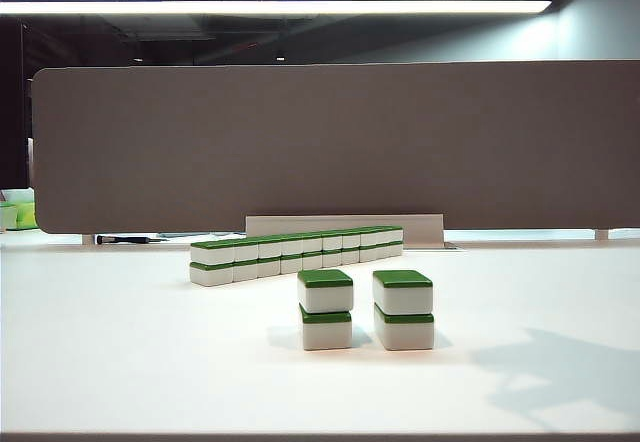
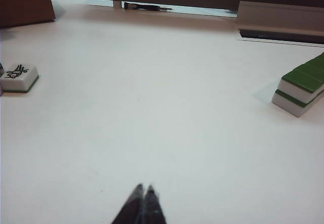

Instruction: Take a mahjong tile from the mahjong wall and then place it on the table close to you.

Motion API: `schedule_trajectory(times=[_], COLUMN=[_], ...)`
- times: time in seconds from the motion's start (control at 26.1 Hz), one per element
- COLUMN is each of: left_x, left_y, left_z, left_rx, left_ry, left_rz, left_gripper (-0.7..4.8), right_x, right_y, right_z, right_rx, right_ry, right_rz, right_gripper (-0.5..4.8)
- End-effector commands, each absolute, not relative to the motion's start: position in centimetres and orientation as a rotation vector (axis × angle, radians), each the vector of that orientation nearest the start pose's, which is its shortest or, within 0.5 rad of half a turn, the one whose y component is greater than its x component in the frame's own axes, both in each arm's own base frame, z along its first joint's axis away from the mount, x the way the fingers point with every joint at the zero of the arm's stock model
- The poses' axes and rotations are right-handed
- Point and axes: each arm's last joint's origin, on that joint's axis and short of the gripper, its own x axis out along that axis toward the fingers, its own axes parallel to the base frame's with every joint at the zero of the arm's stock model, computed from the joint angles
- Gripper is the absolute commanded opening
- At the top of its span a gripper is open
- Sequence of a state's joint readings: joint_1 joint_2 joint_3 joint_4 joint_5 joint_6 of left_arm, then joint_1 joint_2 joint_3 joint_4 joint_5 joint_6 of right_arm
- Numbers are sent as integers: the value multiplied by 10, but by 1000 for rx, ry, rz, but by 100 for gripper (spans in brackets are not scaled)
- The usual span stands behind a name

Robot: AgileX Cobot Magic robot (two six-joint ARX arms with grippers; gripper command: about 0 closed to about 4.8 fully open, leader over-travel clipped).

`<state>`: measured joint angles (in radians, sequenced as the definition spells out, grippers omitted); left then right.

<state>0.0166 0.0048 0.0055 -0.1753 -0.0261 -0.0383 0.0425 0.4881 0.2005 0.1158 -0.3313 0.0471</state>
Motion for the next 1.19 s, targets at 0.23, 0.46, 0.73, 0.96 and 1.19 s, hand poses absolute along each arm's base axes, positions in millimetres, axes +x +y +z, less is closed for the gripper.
schedule_trajectory(times=[0.23,0.46,0.73,0.96,1.19], left_x=[96,96,96,96,96], left_y=[2,2,2,2,2], left_z=[147,147,147,147,147], left_rx=[-34,-34,-34,-34,-34], left_ry=[184,184,185,184,184], left_rz=[39,39,40,40,40], left_gripper=[-5,-5,-5,-5,-5], right_x=[123,116,108,103,97], right_y=[9,6,5,2,1], right_z=[183,170,160,155,147], right_rx=[57,53,54,54,54], right_ry=[135,109,79,120,189], right_rz=[155,87,54,11,2], right_gripper=[-1,-1,-1,-1,-1])
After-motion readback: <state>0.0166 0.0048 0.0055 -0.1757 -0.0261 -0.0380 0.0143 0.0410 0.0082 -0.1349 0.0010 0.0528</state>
